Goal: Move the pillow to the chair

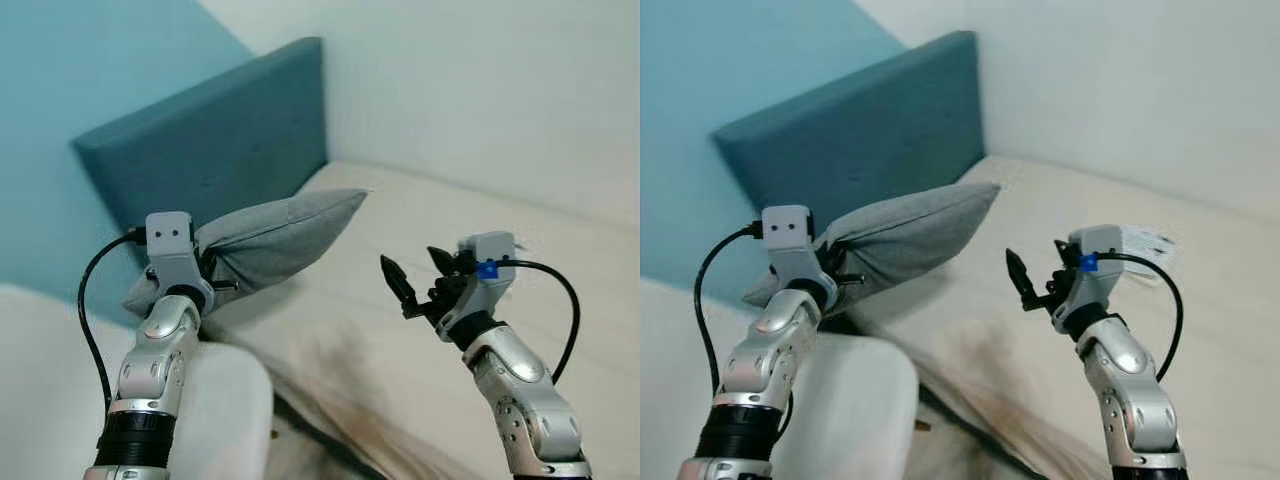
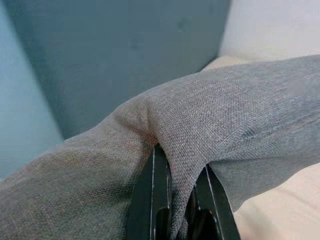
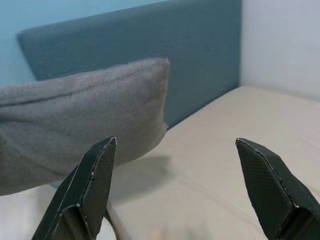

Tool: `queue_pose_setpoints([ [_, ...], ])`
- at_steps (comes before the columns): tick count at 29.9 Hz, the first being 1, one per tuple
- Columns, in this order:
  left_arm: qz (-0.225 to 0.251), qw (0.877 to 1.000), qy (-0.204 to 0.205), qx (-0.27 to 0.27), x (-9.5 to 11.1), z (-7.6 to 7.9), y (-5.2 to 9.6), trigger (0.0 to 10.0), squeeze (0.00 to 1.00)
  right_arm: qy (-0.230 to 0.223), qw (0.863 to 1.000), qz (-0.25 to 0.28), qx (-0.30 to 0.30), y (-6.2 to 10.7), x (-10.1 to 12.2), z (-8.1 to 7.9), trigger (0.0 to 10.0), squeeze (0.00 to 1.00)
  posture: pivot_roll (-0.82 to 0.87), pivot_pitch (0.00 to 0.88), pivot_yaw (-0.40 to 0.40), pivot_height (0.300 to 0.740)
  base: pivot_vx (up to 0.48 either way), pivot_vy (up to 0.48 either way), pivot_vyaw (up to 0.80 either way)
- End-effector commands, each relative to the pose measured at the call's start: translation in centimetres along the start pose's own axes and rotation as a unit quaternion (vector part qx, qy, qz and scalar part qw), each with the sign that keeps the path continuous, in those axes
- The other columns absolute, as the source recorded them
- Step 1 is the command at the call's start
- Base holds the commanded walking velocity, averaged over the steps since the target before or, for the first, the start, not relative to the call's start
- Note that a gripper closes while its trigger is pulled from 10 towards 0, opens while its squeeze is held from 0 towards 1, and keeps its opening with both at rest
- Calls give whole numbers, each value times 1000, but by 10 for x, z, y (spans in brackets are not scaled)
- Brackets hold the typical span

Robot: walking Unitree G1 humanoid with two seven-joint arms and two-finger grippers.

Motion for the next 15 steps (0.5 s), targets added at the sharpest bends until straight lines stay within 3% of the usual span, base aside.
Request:
queue_pose_setpoints([
  [1, 34, 999, -3, -8, 17, 0, 2, 10000, 0, -1, 1000, 1, 1, 1, 1, 0, 10000, 0, -99, 18, 48, 740, 0, 0, 788],
  [9, 8, 1000, -13, -3, 3, -8, 12, 10000, 0, 6, 1000, 0, -7, 3, 3, 8, 10000, 0, -96, 18, 51, 740, 0, 0, 788],
  [15, -12, 1000, -7, -3, -3, -6, 16, 10000, 0, 10, 1000, -1, -11, 4, 4, 12, 10000, 0, -98, 17, 53, 740, 0, 0, 783],
])
Point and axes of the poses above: a point about 5 cm out from each wrist's last joint towards the gripper, its own y axis pointing back from the gripper into the wrist, its own x axis along the axis of the wrist's last joint, z = x × y, the point moved 5 cm from there along -y, pointing out of the wrist towards the gripper, and after that the axes turned 8 degrees about -y, right-handed, at the moved point
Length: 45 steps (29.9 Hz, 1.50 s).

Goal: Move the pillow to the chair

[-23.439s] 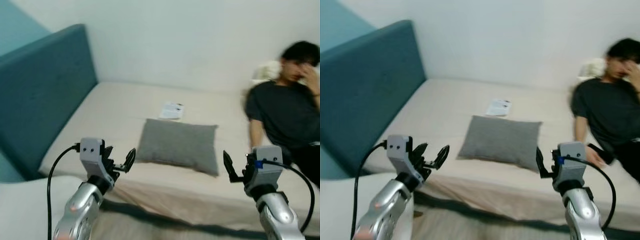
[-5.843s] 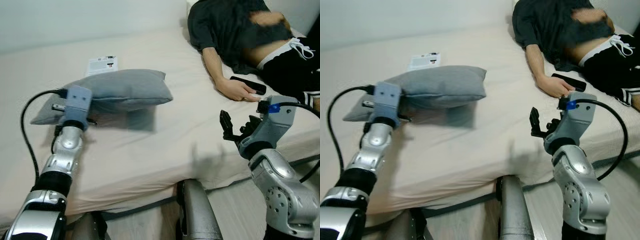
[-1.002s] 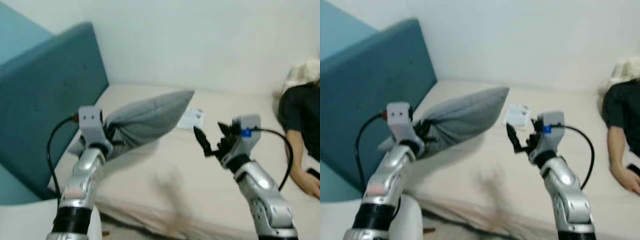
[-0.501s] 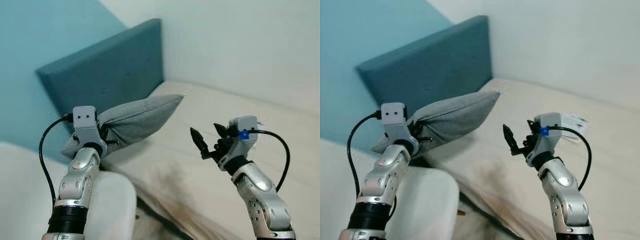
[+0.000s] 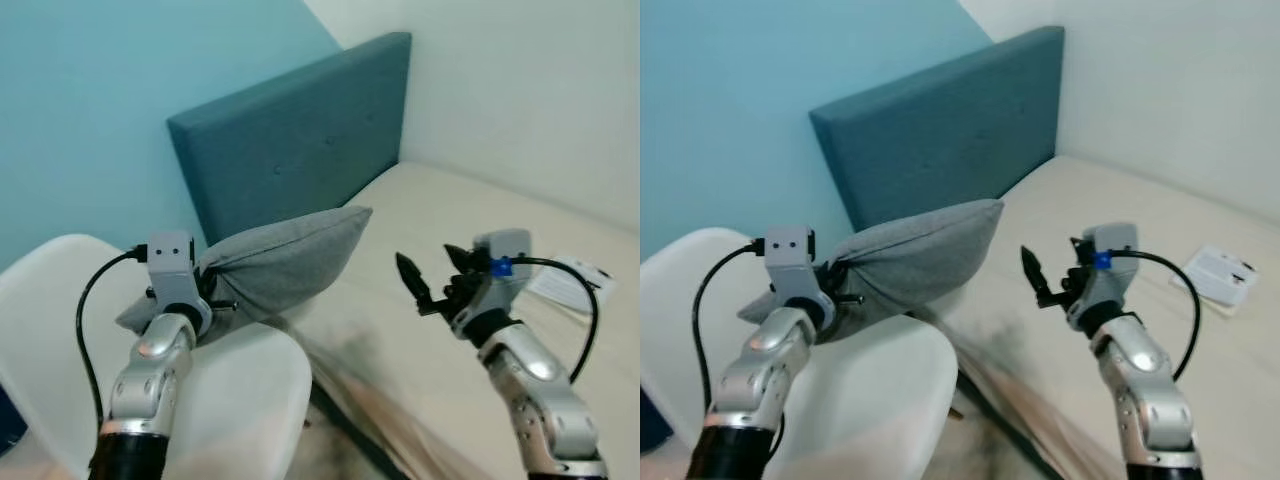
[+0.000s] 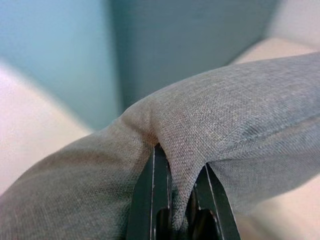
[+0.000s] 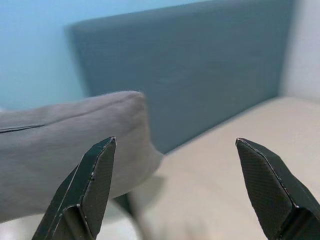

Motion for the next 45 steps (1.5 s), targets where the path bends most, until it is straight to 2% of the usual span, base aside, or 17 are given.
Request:
queue_pose_setpoints([
  [1, 23, 1000, 1, 4, 15, -1, 3, 10000, 0, -3, 1000, -8, 3, 1, -4, 0, 10000, 0, -97, 15, 52, 740, 0, 0, 781],
  [3, 13, 1000, 0, 0, 12, 3, 5, 10000, 0, -2, 1000, -9, 2, 1, -3, 2, 10000, 0, -97, 15, 52, 740, 0, 0, 781],
  [4, -7, 1000, 4, -7, 5, 10, 9, 10000, 0, 1, 1000, -9, 1, 1, -2, 3, 10000, 0, -97, 15, 52, 740, 0, 0, 781],
  [7, -17, 1000, 11, -12, 2, 15, 11, 10000, 0, 3, 1000, -10, 1, 1, -2, 4, 10000, 0, -95, 14, 47, 740, 0, 0, 781],
  [17, -28, 999, 28, -19, 2, 17, 9, 10000, 0, 2, 1000, -17, 10, 1, -5, 0, 10000, 0, -103, 11, 44, 740, 0, 0, 781],
  [22, -36, 997, 42, -47, 0, 28, 9, 10000, 0, 10, 999, -33, 1, 0, -10, 3, 10000, 0, -104, 0, 38, 740, 0, -50, 765],
  [23, -43, 996, 44, -62, -1, 35, 8, 10000, 0, -1, 999, -38, -20, -1, -13, 9, 10000, 0, -104, 0, 38, 740, 0, -480, 0],
  [28, -48, 996, 48, -56, -2, 38, 7, 10000, 0, 6, 997, -66, -44, -3, -22, 19, 10000, 0, -108, 0, 39, 740, 0, -384, 0],
  [38, -52, 996, 54, -51, 0, 37, 5, 10000, 0, 4, 996, -67, -50, -3, -22, 20, 10000, 0, -108, 0, 37, 740, 0, 0, 0],
  [45, -34, 996, 56, -55, 13, 37, -5, 10000, 0, 13, 996, -76, -52, -4, -25, 18, 10000, 0, -117, 0, 42, 740, 0, 0, 0],
])
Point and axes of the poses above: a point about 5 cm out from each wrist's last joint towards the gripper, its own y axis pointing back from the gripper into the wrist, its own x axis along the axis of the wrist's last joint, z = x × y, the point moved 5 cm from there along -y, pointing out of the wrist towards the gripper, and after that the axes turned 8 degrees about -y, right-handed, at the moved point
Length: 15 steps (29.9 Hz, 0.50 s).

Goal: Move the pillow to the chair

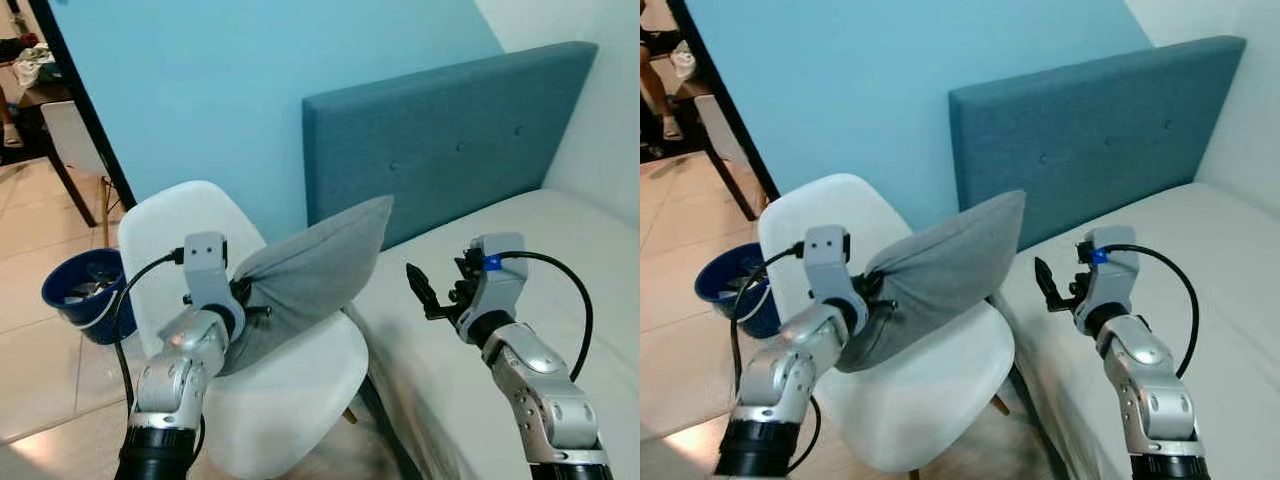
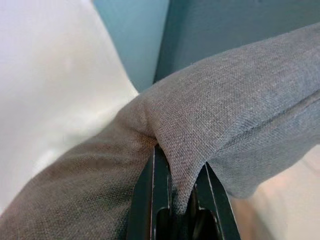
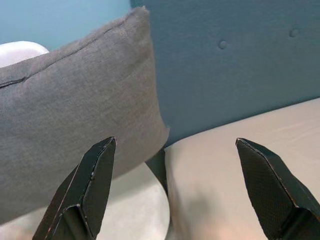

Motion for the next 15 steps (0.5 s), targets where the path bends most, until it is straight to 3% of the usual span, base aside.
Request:
queue_pose_setpoints([
  [1, 28, 999, 0, 17, 14, -12, 0, 10000, 0, 0, 1000, -8, 5, -2, -3, -5, 10000, 0, -117, 0, 42, 740, 0, 0, 0],
  [15, 48, 998, -8, 37, 28, -27, -4, 10000, 0, 1, 999, -11, 44, -2, -5, -22, 10000, 0, -132, 5, 34, 740, 0, 0, 0],
])
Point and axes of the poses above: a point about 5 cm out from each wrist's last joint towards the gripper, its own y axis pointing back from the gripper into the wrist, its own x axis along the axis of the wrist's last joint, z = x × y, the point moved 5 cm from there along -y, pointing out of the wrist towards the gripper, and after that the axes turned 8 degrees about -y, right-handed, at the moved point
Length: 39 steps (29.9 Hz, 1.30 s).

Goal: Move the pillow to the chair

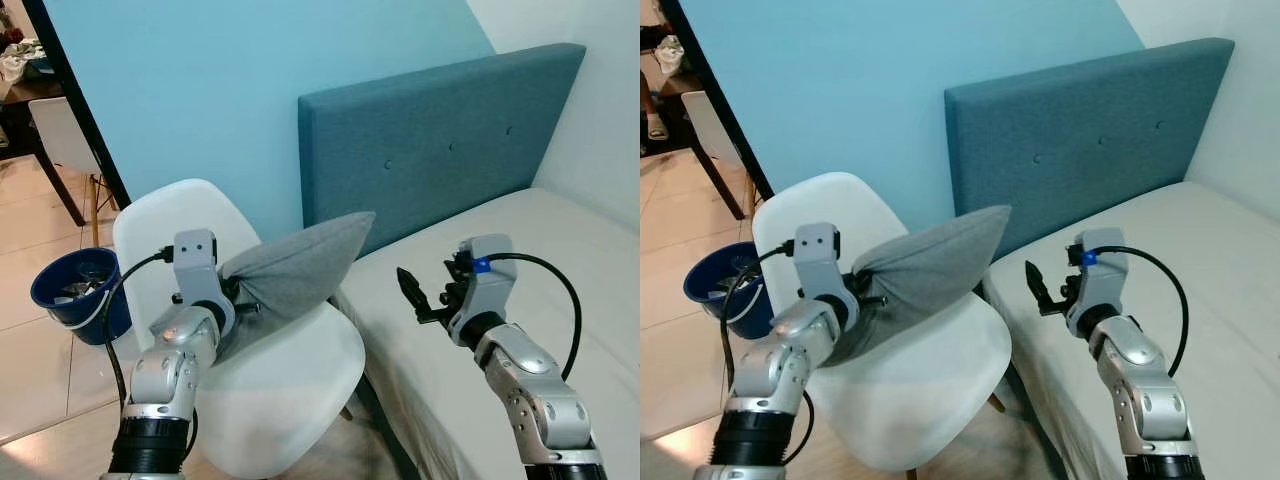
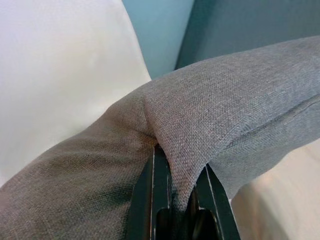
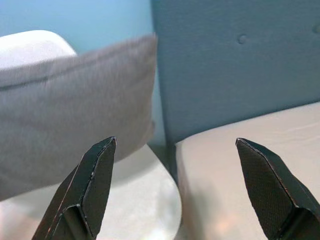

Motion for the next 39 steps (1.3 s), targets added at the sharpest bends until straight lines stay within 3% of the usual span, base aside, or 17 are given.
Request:
queue_pose_setpoints([
  [1, 46, 999, -1, 8, 23, -6, 0, 10000, 0, 1, 1000, 2, 16, 0, 1, -9, 10000, 0, -132, 5, 34, 740, 0, -480, 0],
  [5, 52, 999, -6, 1, 27, -5, -1, 10000, 0, 4, 1000, 6, 27, 1, 1, -14, 10000, 0, -127, 2, 31, 740, 0, -444, 0],
  [25, 47, 998, -13, 30, 24, -19, -4, 10000, 0, -2, 999, -2, 34, 0, -2, -20, 10000, 0, -127, 16, 39, 740, 0, 0, 0],
  [30, 42, 998, -26, 30, 24, -20, -8, 10000, 0, 13, 999, -32, 3, -3, -11, -12, 10000, 0, -115, 13, 42, 730, 0, 0, 0],
  [39, 27, 996, -51, 75, 24, -45, -11, 10000, 0, 5, 1000, -15, -4, -3, -1, -11, 10000, 0, -103, 24, 47, 690, 0, 0, 0],
])
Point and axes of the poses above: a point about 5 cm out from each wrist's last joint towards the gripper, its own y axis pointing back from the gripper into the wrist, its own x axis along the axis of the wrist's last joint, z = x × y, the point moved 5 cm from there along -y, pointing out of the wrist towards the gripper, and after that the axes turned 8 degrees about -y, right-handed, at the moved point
